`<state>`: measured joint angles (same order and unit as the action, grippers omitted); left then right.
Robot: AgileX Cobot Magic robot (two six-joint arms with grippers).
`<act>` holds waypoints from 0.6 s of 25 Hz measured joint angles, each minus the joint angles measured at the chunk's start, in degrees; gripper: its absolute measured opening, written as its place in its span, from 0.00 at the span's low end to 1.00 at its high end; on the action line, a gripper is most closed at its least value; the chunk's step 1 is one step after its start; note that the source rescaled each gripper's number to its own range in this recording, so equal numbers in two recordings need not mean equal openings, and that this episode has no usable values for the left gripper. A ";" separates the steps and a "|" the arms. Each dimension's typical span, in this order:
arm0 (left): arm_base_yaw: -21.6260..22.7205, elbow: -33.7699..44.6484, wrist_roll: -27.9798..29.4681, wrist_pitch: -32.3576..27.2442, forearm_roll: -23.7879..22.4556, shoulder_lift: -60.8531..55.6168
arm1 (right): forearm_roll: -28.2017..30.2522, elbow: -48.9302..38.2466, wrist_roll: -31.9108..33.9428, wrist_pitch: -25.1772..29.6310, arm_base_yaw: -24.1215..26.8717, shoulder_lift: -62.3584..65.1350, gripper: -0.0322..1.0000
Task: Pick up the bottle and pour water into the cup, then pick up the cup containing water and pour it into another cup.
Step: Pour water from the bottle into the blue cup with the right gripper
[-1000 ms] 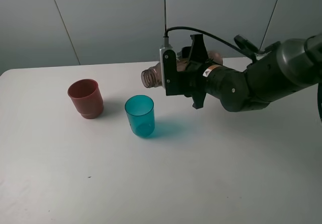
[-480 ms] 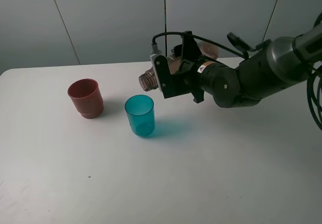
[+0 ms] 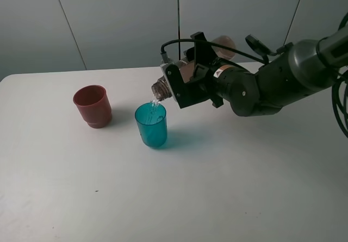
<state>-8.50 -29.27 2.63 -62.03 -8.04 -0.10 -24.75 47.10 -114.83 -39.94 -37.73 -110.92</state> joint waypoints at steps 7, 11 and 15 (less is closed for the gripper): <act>0.00 0.00 0.00 0.00 0.00 0.00 | 0.14 0.00 -0.69 0.00 0.00 0.00 0.06; 0.00 0.00 0.00 0.00 0.00 0.00 | 0.14 0.00 -1.80 -0.12 0.00 0.00 0.06; 0.00 0.00 0.00 0.00 0.00 0.00 | 0.37 0.00 -2.66 -0.45 0.00 0.00 0.06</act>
<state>-8.50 -29.27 2.63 -62.03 -8.04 -0.10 -24.38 47.10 -117.49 -40.39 -37.73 -110.92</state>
